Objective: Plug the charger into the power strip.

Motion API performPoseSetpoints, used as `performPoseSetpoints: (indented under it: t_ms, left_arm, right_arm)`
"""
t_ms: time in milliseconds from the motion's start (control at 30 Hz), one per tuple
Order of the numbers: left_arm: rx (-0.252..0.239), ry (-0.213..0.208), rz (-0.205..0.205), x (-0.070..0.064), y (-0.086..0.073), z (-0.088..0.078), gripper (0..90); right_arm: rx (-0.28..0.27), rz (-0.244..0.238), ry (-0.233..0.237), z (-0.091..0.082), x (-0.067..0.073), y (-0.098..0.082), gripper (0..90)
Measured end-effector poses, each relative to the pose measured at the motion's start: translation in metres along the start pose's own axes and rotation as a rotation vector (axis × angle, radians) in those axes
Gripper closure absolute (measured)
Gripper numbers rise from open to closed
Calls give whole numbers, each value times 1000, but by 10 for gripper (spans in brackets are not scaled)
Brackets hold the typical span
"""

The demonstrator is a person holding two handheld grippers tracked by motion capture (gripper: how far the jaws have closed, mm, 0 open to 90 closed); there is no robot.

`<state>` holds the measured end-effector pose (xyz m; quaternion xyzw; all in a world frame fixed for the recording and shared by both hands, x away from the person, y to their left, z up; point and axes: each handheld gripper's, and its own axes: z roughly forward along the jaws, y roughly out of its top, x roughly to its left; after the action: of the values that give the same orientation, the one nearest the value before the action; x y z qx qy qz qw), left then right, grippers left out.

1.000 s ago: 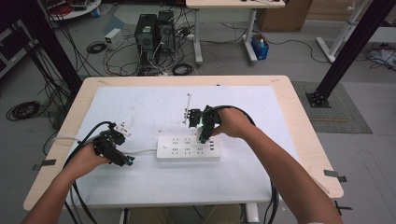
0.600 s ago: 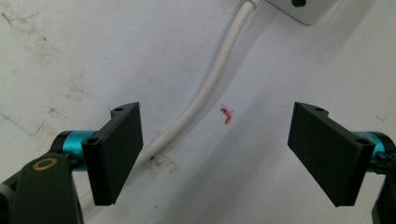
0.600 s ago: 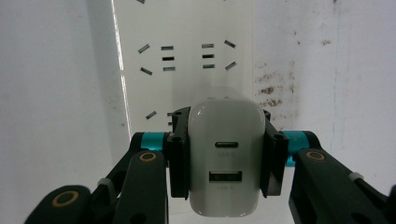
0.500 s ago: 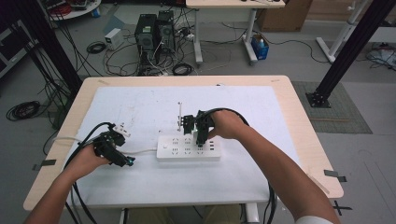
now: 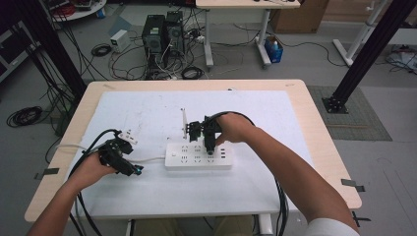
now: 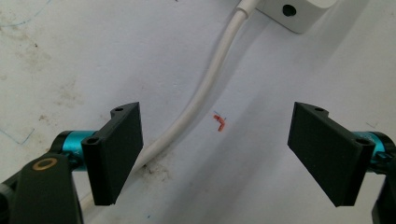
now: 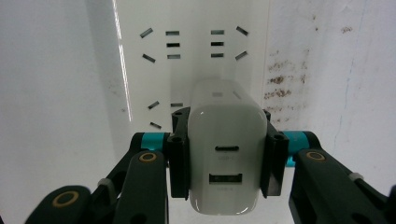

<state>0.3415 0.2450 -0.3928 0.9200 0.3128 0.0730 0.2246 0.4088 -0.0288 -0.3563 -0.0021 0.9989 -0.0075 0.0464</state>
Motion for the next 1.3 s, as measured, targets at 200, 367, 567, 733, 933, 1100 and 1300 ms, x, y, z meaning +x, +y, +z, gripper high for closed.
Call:
performPoseSetpoints:
  t_ms: [200, 367, 567, 733, 933, 1100, 1300]
  left_arm:
    - [-4, -5, -3, 0, -1, 4, 182]
    - [-5, -5, 2, -1, 0, 4, 182]
    - [-13, -2, 3, 0, 1, 2, 183]
    - [-13, -1, 2, 0, 3, 2, 182]
    - [-28, -5, 6, -2, 4, 2, 182]
    - [-28, 1, 9, -1, 4, 1, 182]
    - [-36, 4, 3, -1, 4, 0, 182]
  right_arm:
    - [2, 12, 11, 0, -2, -1, 624]
    - [-4, 0, 6, 1, -2, -4, 624]
    - [30, -1, 10, 7, -1, 0, 626]
    - [48, 12, 44, 8, -7, 3, 626]
    - [39, 43, 86, 9, -14, 2, 627]
    - [43, -20, -33, 10, 5, 2, 628]
    - [11, 15, 32, 11, -6, 1, 628]
